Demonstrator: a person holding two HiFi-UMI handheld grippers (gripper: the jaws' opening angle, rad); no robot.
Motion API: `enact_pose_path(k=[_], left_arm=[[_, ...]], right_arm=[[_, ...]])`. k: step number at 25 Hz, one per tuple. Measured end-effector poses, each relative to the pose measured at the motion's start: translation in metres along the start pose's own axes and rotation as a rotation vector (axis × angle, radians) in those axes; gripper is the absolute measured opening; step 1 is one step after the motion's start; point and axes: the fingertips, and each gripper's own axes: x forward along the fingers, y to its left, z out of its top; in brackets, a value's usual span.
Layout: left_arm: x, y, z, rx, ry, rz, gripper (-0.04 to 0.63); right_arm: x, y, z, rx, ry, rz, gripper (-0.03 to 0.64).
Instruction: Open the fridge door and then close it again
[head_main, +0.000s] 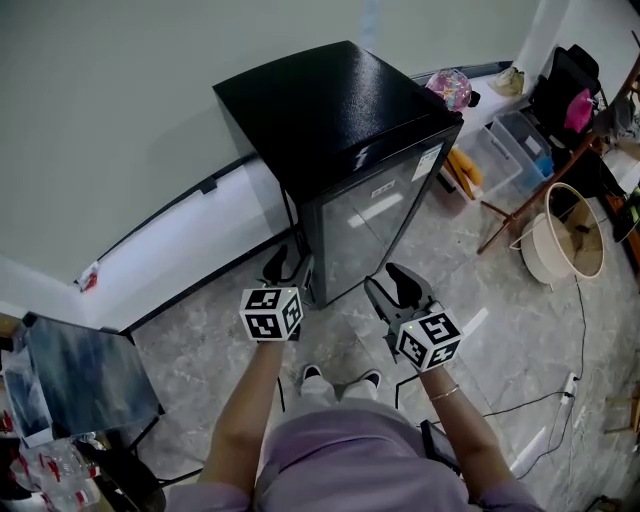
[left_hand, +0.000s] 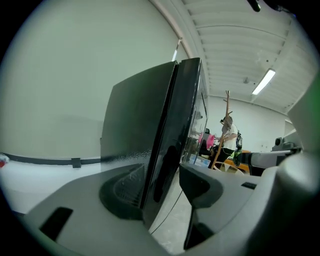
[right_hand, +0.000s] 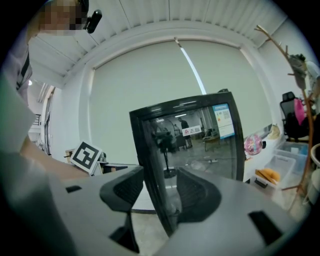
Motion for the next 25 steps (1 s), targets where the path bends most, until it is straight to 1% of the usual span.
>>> enact_pose_path(k=[2,5,8,10,14,21,25], left_arm=[[-0.003,-0.002,-0.001,0.024,0.005,0.010,0.199],[-0.009,-0.007,-0.001,0.057,0.006,0.011,0.179],[-0.016,-0.012,0.000,0.088,-0.002,0.012,0.158],[-0.021,-0.014,0.001,0.096,-0.011,0.015,0.142],[-0.029,-0.017,0.001,0.093,-0.023,0.022,0.089],[-0.039,-0.027,-0.002,0.067,-0.037,0.024,0.026],[-0.045,-0.031,-0.002,0.060,-0.050,0.009,0.009]], right_arm=[[-0.001,0.001,-0.001,0.009,-0.002,0.000,0.210],[-0.003,0.003,0.000,0.020,-0.009,0.004,0.198],[-0.006,0.006,0.001,0.024,-0.012,0.012,0.169],[-0.008,0.009,0.002,0.022,-0.015,0.019,0.150],[-0.014,0.011,0.004,0.006,-0.015,0.018,0.116],[-0.024,0.004,0.006,-0.011,-0.016,-0.012,0.039],[-0.029,0.001,0.008,-0.008,-0.025,-0.033,0.005]])
